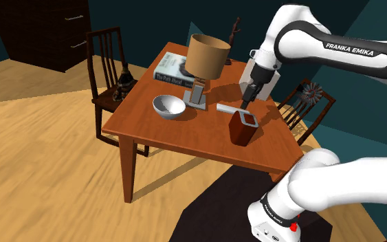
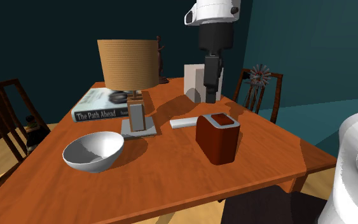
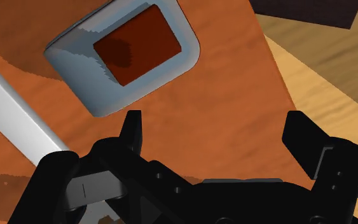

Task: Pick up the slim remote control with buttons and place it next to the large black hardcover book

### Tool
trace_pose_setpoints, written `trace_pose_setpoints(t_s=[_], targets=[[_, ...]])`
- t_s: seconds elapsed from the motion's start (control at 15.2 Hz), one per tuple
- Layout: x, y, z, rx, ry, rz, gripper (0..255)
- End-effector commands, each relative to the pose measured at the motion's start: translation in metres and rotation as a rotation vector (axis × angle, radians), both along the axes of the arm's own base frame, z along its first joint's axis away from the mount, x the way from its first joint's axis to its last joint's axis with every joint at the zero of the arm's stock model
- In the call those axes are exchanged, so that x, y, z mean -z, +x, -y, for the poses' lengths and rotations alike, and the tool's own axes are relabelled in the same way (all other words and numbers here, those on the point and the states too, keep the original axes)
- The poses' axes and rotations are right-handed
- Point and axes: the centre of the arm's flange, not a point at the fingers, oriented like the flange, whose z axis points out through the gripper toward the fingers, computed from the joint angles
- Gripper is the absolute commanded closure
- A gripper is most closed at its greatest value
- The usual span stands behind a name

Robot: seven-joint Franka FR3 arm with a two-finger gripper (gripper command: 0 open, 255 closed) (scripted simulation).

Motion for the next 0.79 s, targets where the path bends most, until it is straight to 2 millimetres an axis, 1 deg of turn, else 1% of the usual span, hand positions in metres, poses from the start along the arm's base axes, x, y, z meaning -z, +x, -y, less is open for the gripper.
trace_pose_setpoints(t_s=[0.0, 0.33, 0.73], targets=[[0.015, 0.009, 0.022, -0.033, 0.002, 0.002, 0], [0.049, 0.031, 0.076, -0.11, 0.01, 0.004, 0], [0.09, 0.061, 0.137, -0.202, 0.019, 0.007, 0]])
